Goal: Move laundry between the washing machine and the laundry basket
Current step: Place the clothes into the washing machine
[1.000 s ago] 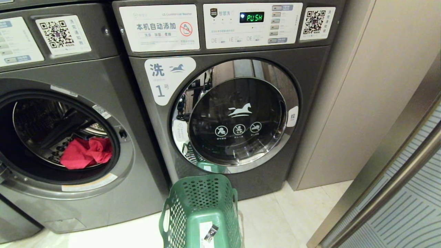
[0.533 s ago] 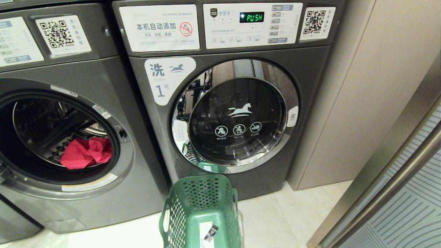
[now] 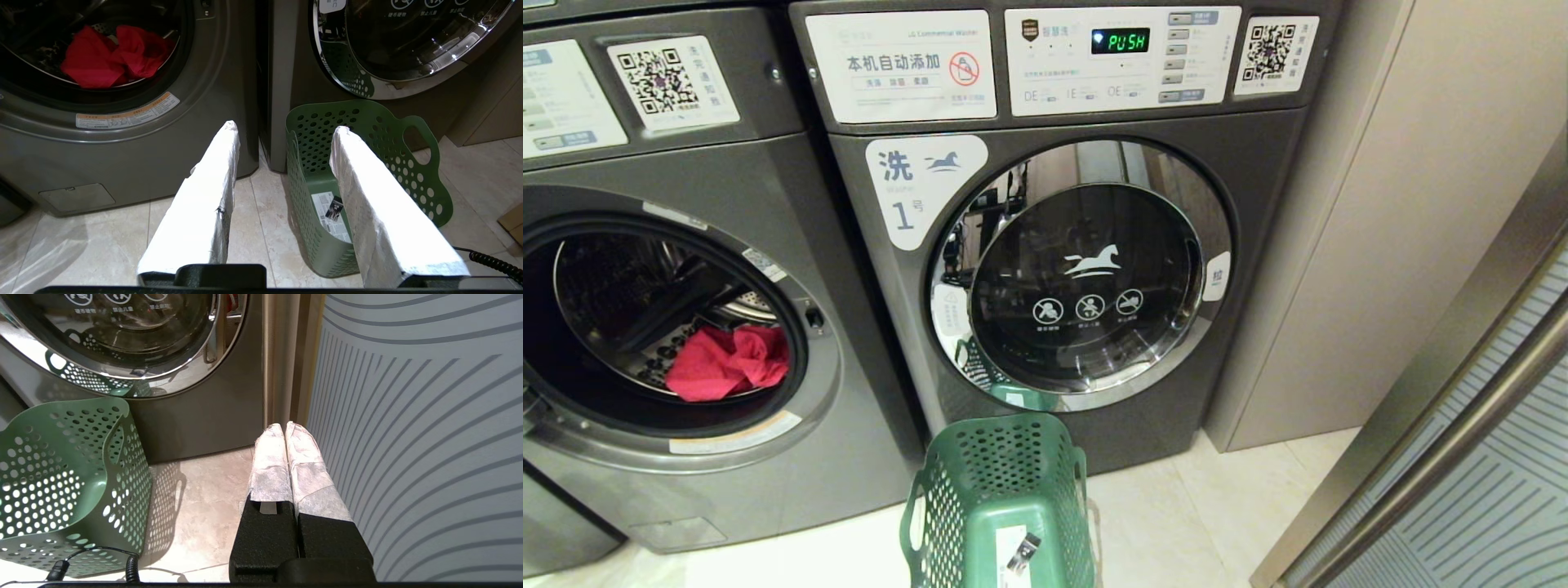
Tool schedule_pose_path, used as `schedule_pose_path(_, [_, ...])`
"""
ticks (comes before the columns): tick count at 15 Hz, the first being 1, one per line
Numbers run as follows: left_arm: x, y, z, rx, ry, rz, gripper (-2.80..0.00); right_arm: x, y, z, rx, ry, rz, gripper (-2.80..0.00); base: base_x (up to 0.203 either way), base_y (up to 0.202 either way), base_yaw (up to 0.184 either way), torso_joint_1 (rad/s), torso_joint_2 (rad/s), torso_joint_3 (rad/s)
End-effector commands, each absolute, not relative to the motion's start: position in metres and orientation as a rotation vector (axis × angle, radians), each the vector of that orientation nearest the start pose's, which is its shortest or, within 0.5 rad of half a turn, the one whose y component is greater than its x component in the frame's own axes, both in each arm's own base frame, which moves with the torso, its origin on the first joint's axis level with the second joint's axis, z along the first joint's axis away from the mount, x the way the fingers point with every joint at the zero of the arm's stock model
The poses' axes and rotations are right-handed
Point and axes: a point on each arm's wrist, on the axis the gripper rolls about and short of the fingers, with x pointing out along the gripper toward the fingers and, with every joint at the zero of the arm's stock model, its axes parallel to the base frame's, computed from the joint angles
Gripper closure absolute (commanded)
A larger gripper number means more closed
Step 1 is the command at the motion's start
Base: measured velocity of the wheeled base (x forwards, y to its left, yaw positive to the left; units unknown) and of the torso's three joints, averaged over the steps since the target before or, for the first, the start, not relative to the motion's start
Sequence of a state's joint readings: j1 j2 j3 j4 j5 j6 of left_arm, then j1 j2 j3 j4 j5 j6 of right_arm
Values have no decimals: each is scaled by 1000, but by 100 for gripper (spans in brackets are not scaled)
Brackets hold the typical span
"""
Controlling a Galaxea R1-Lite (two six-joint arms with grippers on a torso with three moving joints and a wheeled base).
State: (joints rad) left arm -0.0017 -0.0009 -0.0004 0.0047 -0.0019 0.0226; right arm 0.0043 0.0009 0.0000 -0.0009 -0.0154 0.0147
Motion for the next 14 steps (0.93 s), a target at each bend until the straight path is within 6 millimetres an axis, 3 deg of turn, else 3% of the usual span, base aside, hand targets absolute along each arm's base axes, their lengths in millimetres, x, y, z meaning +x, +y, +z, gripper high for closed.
schedule_pose_path(1, [-23,0,75,23,5,-3,0,-23,0,76,15,0,-10,0,0,0,0,0,0,0])
schedule_pose_path(7, [-23,0,75,-3,1,-3,0,-23,-1,76,18,0,-11,0,-1,-8,112,4,3,0])
schedule_pose_path(14, [-23,0,76,-3,1,-3,0,-23,0,76,18,0,-12,0,0,0,0,0,0,0])
